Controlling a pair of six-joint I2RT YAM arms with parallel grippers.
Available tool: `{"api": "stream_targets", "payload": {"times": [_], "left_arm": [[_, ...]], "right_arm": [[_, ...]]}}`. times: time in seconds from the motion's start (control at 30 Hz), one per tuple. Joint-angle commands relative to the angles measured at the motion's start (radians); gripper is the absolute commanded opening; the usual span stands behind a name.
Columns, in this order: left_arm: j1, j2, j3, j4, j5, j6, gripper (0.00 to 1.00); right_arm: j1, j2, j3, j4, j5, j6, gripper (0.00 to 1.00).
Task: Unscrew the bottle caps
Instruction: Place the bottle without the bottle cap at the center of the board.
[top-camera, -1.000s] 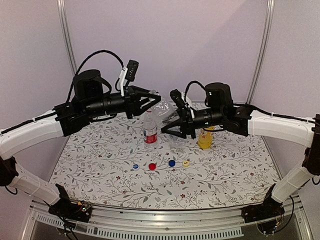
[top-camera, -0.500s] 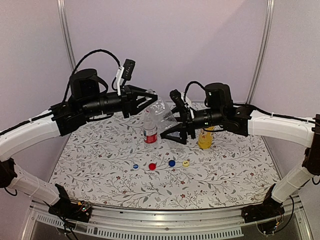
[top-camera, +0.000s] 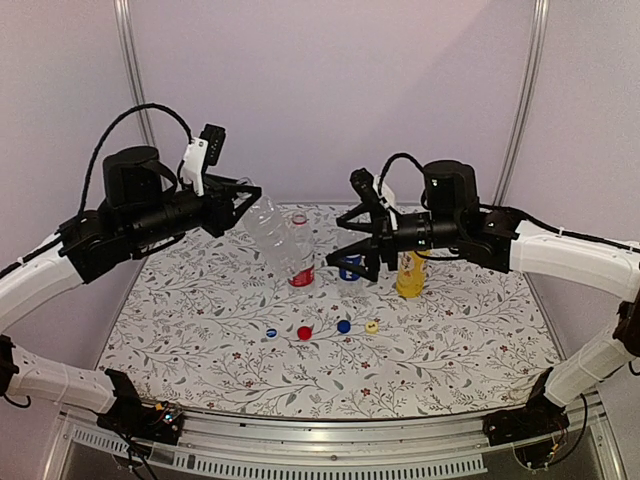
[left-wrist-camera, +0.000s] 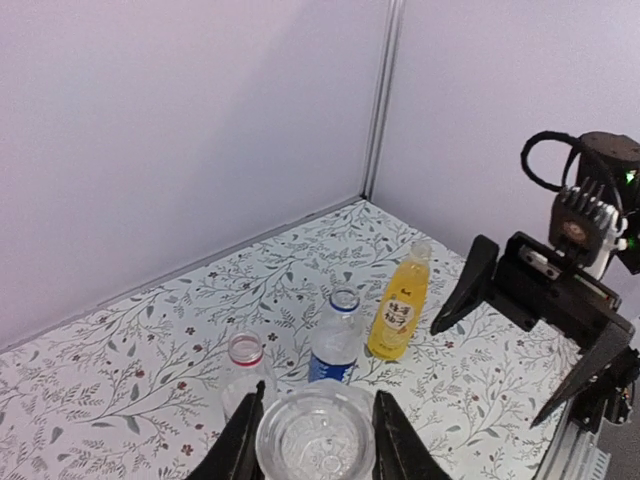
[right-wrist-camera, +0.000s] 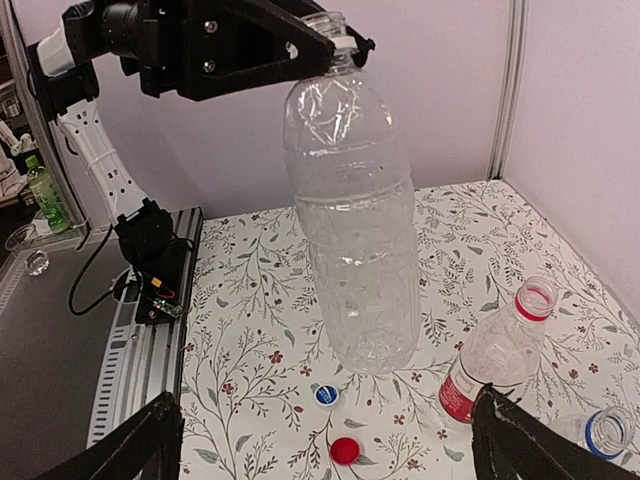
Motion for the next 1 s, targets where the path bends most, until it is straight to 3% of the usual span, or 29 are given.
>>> {"api": "stream_targets", "payload": {"times": [0.0,0.13,0.47,0.97], "left_arm": [[0.027,0.004,-0.059,-0.05,-0.274,0.055,0.0],[0.07,0.049,-0.114,0.002,-0.363,0.093,0.0],[0.21,0.183,-0.192,0.156,-0.262,0.053,0.0],[0.223,0.29,-0.275,0.245,-0.309,0.042,0.09]], "right_arm": [[0.002,-0.021,-0.02,0.0,0.04,0.009,0.99],[0.001,-0.028,-0.035,0.014,0.047,0.018,0.99],[0.0,-0.042,-0.059,0.011,0.072,0.014,0.99],[-0.001,-0.045,-0.065,0.0,0.079,0.003,0.99]]}}
